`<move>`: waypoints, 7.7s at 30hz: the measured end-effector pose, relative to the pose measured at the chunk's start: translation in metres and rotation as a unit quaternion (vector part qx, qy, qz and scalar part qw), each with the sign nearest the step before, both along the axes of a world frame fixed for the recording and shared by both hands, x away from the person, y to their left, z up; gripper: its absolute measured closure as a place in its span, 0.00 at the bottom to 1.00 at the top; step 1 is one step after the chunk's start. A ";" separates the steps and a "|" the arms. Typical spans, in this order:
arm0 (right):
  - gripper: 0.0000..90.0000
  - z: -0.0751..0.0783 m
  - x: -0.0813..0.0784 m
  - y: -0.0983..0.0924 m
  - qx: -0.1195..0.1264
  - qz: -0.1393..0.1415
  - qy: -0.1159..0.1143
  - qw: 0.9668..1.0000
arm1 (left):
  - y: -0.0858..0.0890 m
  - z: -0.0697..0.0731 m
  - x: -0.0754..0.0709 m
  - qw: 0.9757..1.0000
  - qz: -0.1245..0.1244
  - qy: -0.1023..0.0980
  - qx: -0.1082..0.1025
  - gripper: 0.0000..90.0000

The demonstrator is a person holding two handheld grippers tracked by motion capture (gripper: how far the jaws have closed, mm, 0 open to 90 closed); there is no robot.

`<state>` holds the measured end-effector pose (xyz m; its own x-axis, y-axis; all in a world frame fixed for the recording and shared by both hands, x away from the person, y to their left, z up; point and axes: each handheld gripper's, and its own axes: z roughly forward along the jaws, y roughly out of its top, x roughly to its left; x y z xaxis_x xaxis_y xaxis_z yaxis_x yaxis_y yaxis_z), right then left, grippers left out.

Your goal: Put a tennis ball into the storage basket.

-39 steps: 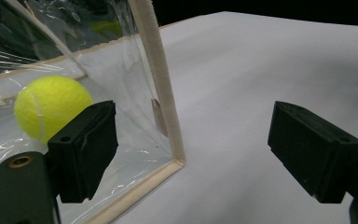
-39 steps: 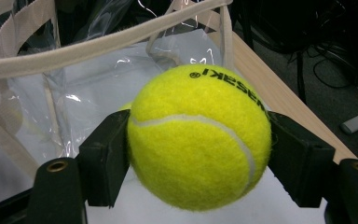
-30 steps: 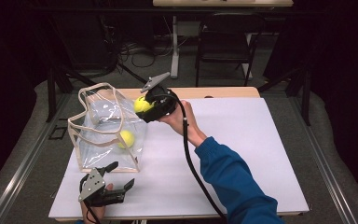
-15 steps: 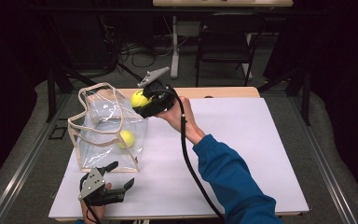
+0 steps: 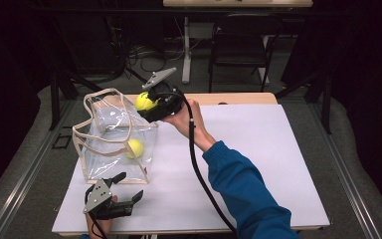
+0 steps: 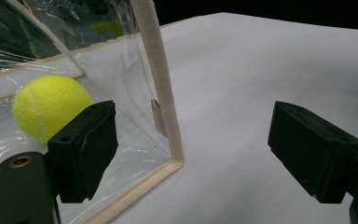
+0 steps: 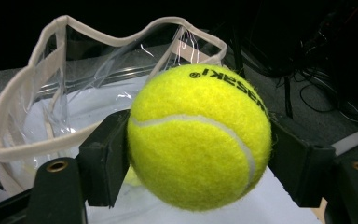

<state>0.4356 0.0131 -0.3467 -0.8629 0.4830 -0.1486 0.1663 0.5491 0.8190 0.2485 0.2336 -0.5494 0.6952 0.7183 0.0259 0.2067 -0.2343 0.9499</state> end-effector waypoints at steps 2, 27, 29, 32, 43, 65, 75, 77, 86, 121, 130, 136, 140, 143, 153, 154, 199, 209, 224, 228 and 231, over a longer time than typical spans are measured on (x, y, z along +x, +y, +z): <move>0.30 0.002 0.000 0.002 0.005 0.002 -0.002 1.000 | 0.000 0.000 0.000 1.000 -0.001 0.001 0.002 0.18; 0.30 0.020 -0.005 0.019 0.011 0.013 -0.019 1.000 | 0.000 0.001 -0.002 1.000 -0.002 -0.002 -0.005 0.18; 0.30 0.020 -0.005 0.019 0.013 0.014 -0.021 1.000 | 0.001 0.001 -0.001 1.000 -0.002 -0.003 -0.006 0.18; 0.30 0.019 -0.005 0.020 0.018 0.013 -0.018 1.000 | 0.002 0.001 -0.002 1.000 0.000 -0.002 -0.009 0.18; 0.30 0.019 -0.004 0.030 0.020 0.021 -0.020 0.999 | 0.002 0.001 -0.001 1.000 -0.003 -0.001 -0.007 0.18; 0.30 0.022 -0.009 0.046 0.034 0.035 -0.036 0.998 | 0.001 -0.001 0.002 1.000 -0.009 0.005 -0.011 0.18; 0.30 0.027 -0.014 0.052 0.037 0.043 -0.044 0.997 | 0.001 -0.001 0.002 1.000 -0.008 0.004 -0.016 0.18; 0.30 0.027 -0.013 0.053 0.035 0.046 -0.045 0.997 | 0.001 -0.001 0.002 1.000 -0.008 0.003 -0.016 0.18; 0.30 0.027 -0.011 0.066 0.027 0.054 -0.041 0.997 | 0.001 0.000 0.001 1.000 -0.007 0.003 -0.015 0.18; 0.29 -0.002 -0.010 0.090 -0.003 0.068 0.012 0.998 | 0.003 -0.001 0.001 1.000 -0.009 0.003 -0.008 0.18; 0.29 -0.008 -0.007 0.095 -0.021 0.068 0.026 0.997 | 0.003 0.000 0.001 1.000 -0.010 0.001 -0.010 0.18; 0.29 -0.009 -0.006 0.097 -0.029 0.066 0.032 0.997 | 0.003 0.000 0.001 1.000 -0.010 0.002 -0.011 0.18; 0.29 -0.011 -0.005 0.100 -0.034 0.063 0.033 0.997 | 0.004 0.000 0.001 1.000 -0.011 0.000 -0.010 0.18; 0.29 -0.011 -0.006 0.100 -0.033 0.063 0.035 0.997 | 0.003 0.000 0.000 1.000 -0.012 0.001 -0.010 0.18; 0.29 -0.016 -0.007 0.107 -0.050 0.068 0.041 0.996 | 0.004 0.000 0.000 1.000 -0.011 0.002 -0.014 0.18; 0.29 -0.016 -0.007 0.108 -0.050 0.069 0.041 0.996 | 0.005 0.000 0.000 1.000 -0.012 0.003 -0.015 0.18; 0.00 0.001 -0.014 0.015 0.001 0.056 0.052 0.997 | 0.000 -0.002 0.001 1.000 -0.020 0.009 -0.005 0.18; 0.00 -0.011 -0.019 -0.004 -0.005 0.057 0.059 0.997 | 0.001 -0.002 0.000 1.000 -0.020 0.007 -0.005 0.18; 0.00 -0.034 -0.035 -0.039 -0.005 0.050 0.055 0.997 | -0.001 -0.003 0.001 1.000 -0.018 0.010 0.003 0.18; 0.00 -0.042 -0.041 -0.053 -0.012 0.043 0.054 0.998 | -0.002 -0.004 0.002 1.000 -0.020 0.014 0.007 0.18; 0.00 -0.048 -0.046 -0.062 -0.017 0.040 0.055 0.998 | -0.003 -0.004 0.002 1.000 -0.020 0.012 0.007 0.18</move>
<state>0.3896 -0.0485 -0.3943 -0.9108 0.4077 -0.0651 0.2088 0.5909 0.7792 0.2504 0.2311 -0.5529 0.7236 0.6899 0.0179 0.2206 -0.2558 0.9412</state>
